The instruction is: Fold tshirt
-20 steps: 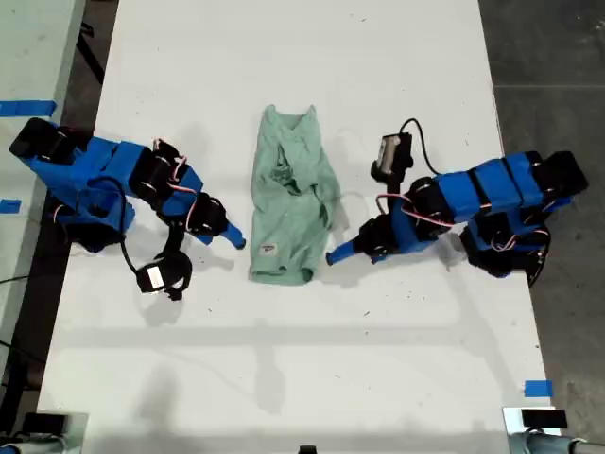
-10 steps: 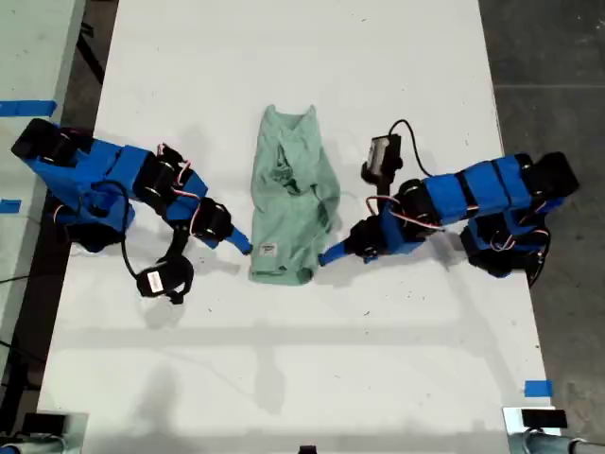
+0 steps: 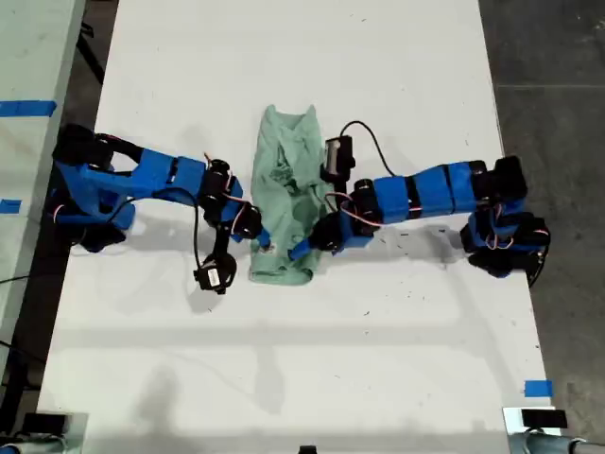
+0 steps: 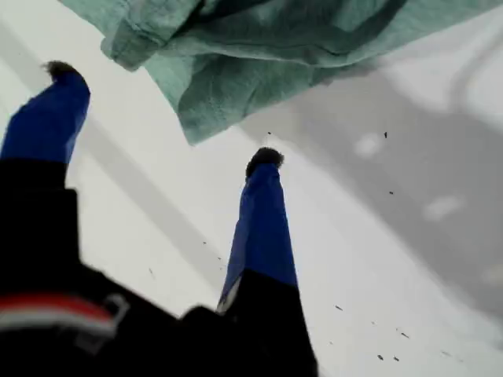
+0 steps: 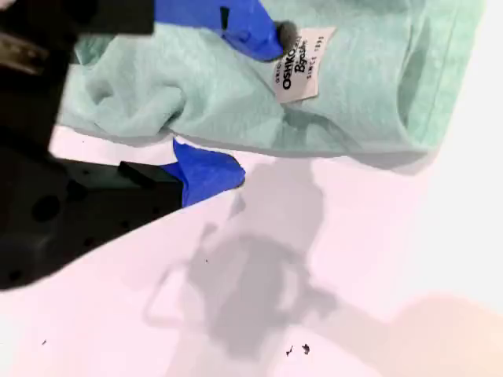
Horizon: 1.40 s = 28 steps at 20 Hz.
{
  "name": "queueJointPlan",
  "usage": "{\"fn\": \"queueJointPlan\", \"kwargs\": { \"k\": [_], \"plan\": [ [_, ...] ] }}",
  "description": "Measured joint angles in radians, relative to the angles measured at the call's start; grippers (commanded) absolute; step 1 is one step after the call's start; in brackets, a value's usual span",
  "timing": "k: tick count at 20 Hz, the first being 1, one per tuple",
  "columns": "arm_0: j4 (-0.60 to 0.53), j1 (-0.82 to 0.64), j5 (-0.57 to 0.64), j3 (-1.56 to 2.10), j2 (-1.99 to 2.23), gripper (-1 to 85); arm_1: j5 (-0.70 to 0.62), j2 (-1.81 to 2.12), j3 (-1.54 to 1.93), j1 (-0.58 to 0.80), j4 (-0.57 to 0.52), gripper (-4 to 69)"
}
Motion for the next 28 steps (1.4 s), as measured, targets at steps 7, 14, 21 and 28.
{"fn": "queueJointPlan", "kwargs": {
  "k": [7, 14, 21, 28],
  "plan": [
    [-0.087, -0.018, 0.014, -0.067, -0.153, 18.8, -0.025, -0.235, -0.112, 0.008, -0.064, 33.6],
    [-0.117, -0.025, 0.023, -0.163, -0.281, 0.1, -0.006, -0.353, -0.229, 0.006, -0.103, 0.9],
    [-0.086, -0.021, 0.052, -0.227, -0.293, 0.0, -0.017, -0.354, -0.249, -0.026, -0.104, -2.1],
    [0.126, 0.110, 0.112, -0.522, -0.293, 0.0, -0.058, -0.152, -0.259, -0.150, 0.002, -2.1]
  ]
}}
